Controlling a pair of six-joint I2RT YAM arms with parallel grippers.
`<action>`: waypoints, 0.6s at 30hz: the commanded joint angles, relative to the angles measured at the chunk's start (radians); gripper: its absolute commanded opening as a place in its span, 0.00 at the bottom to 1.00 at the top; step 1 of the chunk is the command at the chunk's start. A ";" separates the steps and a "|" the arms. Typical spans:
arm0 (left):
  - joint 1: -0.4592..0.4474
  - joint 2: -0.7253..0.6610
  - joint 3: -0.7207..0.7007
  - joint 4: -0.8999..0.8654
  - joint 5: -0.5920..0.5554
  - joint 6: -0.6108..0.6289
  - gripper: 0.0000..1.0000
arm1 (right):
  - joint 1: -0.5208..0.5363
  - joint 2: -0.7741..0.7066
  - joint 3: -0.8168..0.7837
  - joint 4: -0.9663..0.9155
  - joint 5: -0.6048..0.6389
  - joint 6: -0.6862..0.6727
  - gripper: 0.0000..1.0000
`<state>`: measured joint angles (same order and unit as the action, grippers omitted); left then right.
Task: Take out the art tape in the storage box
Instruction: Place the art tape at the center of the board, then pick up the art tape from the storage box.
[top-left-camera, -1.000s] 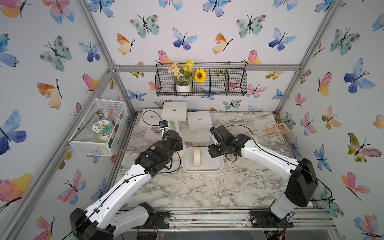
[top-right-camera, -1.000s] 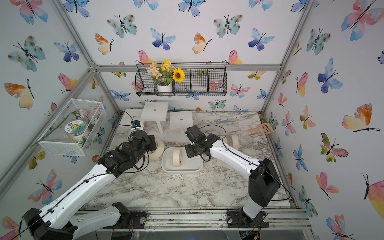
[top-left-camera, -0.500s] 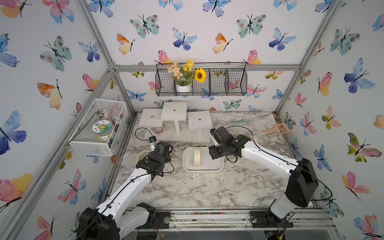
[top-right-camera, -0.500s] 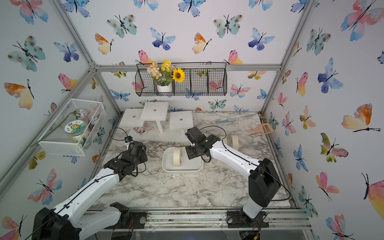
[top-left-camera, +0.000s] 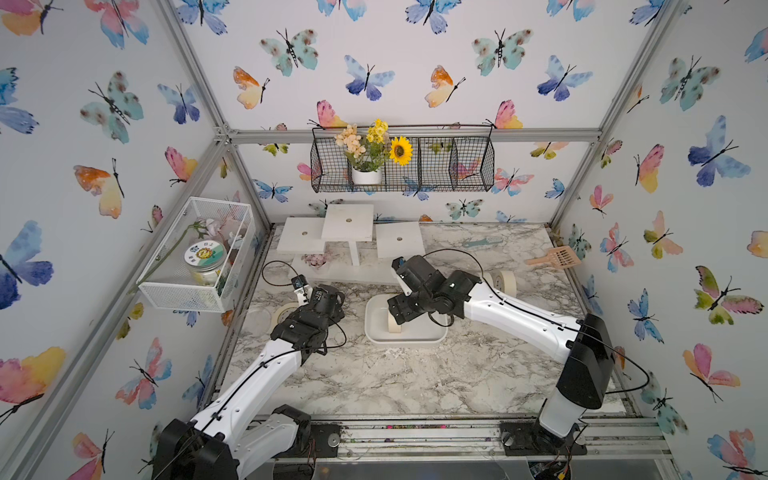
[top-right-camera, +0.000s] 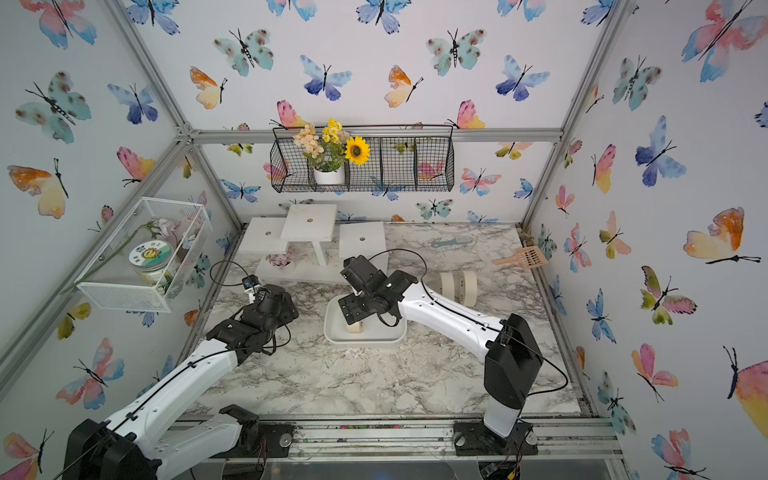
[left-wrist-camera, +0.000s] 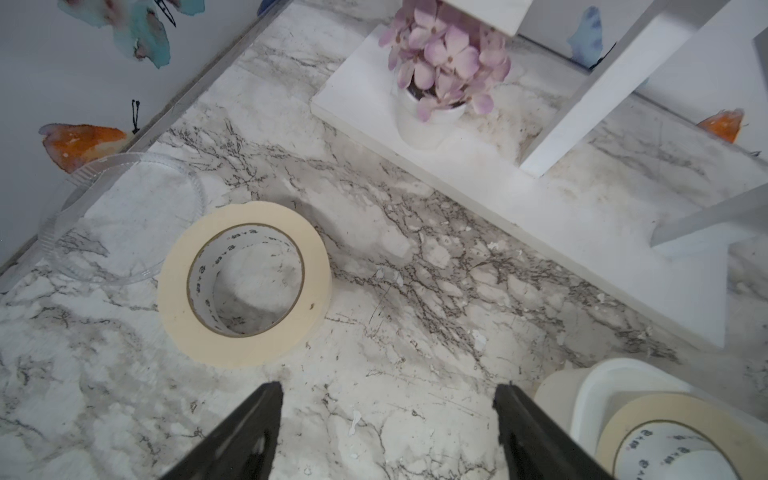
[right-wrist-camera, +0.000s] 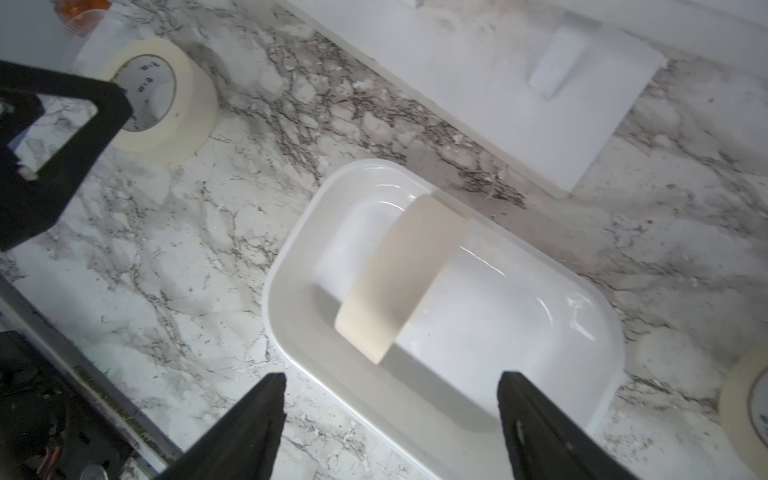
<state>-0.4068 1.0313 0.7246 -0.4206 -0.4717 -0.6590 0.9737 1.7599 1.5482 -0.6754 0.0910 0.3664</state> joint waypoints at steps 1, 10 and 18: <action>0.005 -0.036 0.000 -0.014 -0.034 -0.004 0.86 | -0.004 0.058 0.043 -0.010 -0.015 0.041 0.84; 0.062 -0.086 -0.145 0.104 0.103 0.058 0.91 | -0.006 0.223 0.142 -0.046 0.073 0.062 0.85; 0.076 -0.133 -0.180 0.174 0.181 0.108 0.92 | -0.006 0.297 0.184 -0.054 0.066 0.080 0.65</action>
<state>-0.3347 0.9192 0.5457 -0.2974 -0.3447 -0.5865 0.9733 2.0457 1.6997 -0.7036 0.1349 0.4290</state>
